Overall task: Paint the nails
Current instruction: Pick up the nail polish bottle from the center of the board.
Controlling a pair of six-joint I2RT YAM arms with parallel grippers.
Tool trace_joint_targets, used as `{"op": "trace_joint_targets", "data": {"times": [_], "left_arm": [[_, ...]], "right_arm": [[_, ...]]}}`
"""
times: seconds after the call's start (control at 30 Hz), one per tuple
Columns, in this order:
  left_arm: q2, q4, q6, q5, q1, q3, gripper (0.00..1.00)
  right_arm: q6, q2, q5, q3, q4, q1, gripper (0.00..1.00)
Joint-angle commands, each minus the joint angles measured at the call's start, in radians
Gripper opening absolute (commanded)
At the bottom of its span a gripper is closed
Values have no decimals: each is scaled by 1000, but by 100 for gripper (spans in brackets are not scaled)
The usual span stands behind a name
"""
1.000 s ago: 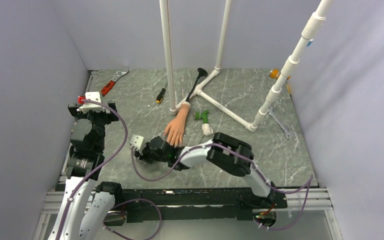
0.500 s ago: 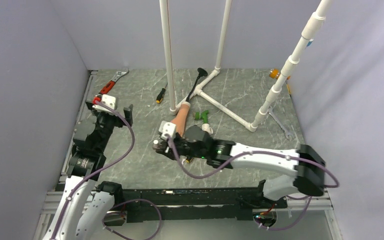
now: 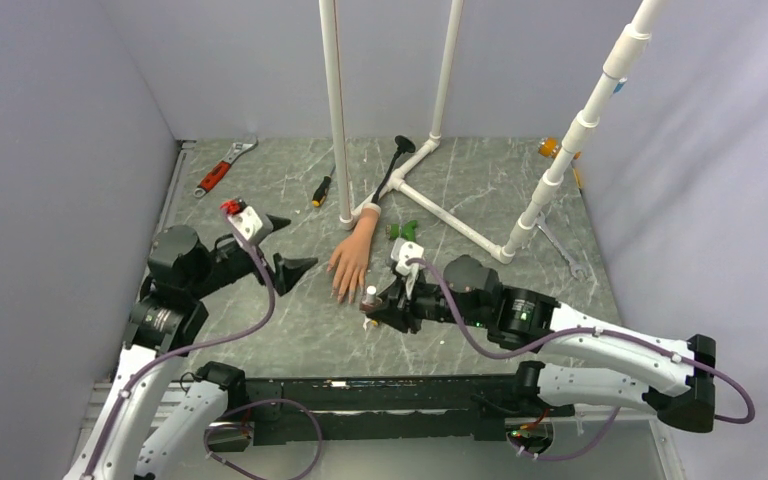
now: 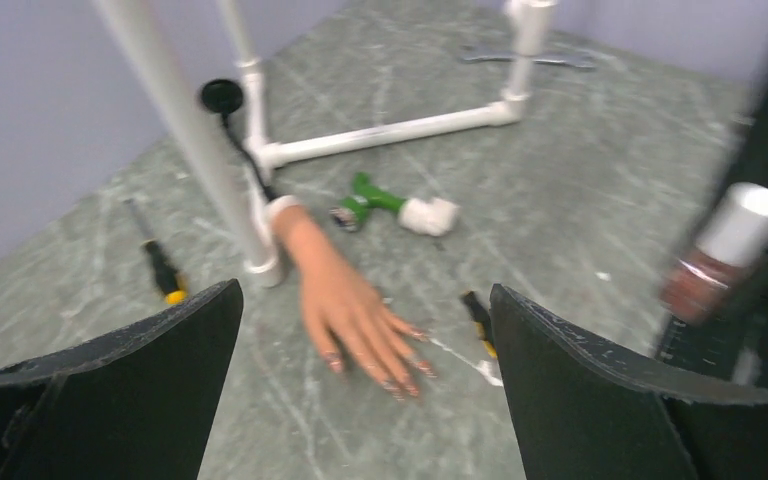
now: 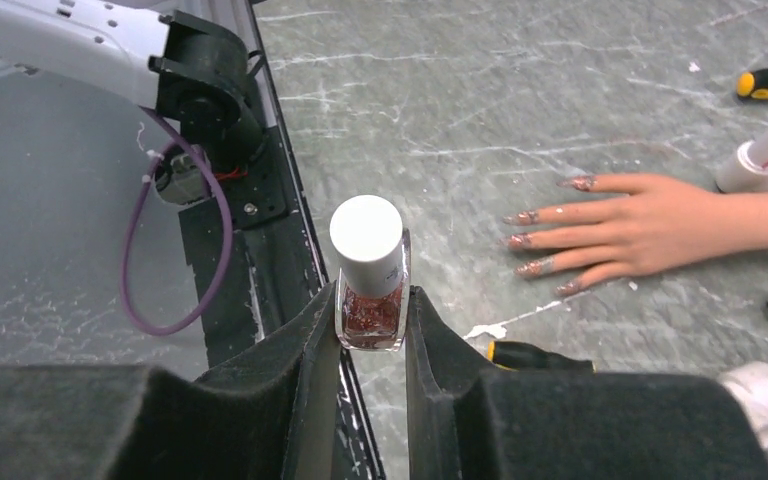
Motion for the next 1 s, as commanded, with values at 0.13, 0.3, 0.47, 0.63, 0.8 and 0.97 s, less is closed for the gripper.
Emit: {"op": "trace_joint_targets", "data": {"times": [0.13, 0.3, 0.47, 0.63, 0.8, 0.97], "left_arm": [[-121, 19, -230, 347, -5, -14, 96], [-138, 239, -406, 409, -4, -105, 92], [-134, 373, -493, 474, -6, -155, 88], [-77, 414, -524, 569, -22, -135, 81], [-39, 335, -464, 619, -54, -99, 79], [-7, 281, -412, 629, -75, -88, 78]], "right_arm": [[40, 63, -320, 220, -213, -240, 0], [78, 72, -370, 225, -151, -241, 0], [118, 91, -485, 226, -77, -236, 0], [96, 105, -531, 221, -38, -228, 0], [69, 145, -527, 248, -38, -219, 0], [42, 176, -505, 278, -29, -210, 0]]}}
